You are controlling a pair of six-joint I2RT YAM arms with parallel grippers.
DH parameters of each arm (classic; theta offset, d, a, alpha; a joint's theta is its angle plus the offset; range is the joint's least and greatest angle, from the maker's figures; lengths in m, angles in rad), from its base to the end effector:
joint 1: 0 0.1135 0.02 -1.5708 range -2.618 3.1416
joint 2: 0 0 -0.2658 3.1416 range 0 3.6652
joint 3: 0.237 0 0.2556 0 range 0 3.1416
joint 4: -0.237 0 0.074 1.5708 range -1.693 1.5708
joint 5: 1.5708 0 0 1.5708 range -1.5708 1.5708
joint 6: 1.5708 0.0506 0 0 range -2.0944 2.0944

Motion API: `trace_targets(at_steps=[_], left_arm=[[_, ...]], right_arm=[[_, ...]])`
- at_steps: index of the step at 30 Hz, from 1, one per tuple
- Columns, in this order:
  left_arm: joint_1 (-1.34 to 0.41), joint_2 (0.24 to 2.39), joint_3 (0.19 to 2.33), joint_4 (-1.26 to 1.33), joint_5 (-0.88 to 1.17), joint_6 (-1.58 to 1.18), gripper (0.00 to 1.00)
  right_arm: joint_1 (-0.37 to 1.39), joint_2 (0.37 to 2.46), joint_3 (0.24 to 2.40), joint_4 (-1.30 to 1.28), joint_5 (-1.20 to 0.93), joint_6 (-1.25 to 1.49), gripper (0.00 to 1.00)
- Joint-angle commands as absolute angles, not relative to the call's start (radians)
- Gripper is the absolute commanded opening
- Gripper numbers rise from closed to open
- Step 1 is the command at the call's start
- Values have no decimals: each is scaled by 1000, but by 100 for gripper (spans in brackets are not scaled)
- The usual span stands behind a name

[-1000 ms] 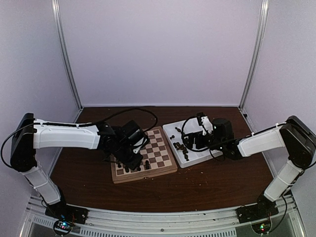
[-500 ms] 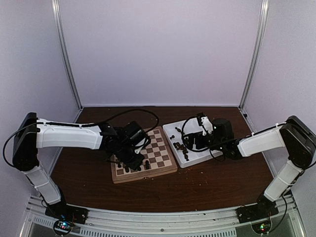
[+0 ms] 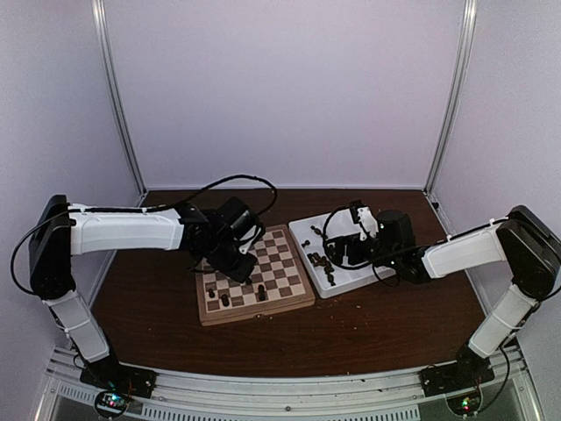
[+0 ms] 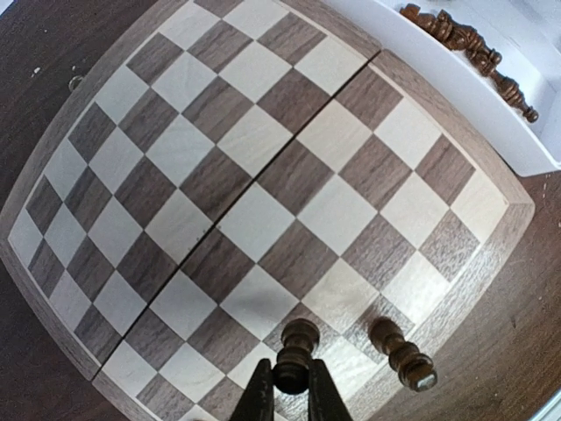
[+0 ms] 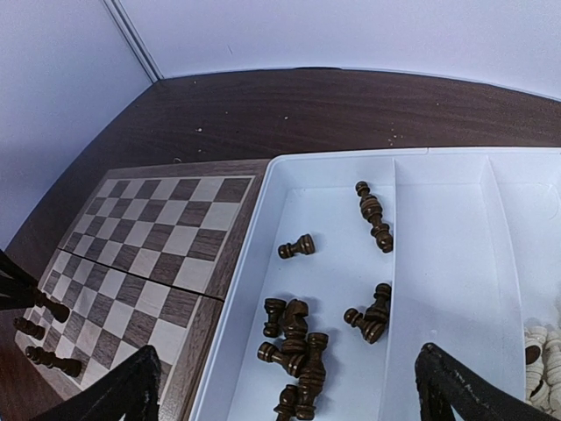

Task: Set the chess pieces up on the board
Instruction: Pick up the chess piece from the chessboard, then place the chess piece on the chessboard.

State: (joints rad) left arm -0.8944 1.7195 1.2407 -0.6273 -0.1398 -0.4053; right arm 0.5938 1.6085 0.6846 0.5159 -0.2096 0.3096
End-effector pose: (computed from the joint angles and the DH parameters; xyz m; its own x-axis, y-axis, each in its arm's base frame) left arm 0.2328 -0.2788 0.2042 -0.8033 0.3771 -0.4610 0.4531 0.8893 -0.0622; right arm 0.2767 0.1995 0.1680 -0.5282 0.0030 -0.8491 -0.5718 0.7380 0.3583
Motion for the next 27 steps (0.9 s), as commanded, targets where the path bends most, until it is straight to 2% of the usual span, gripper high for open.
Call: trace_targets(at_steps=[1,27], left_arm=[[-874,1761,1306,-597,-136,-358,10],[-865,1885,1413,-598,-134,-298,10]], right_arm=[[586,1608,700,515,-205,296,100],[578,1605,701,514,-207,296,100]])
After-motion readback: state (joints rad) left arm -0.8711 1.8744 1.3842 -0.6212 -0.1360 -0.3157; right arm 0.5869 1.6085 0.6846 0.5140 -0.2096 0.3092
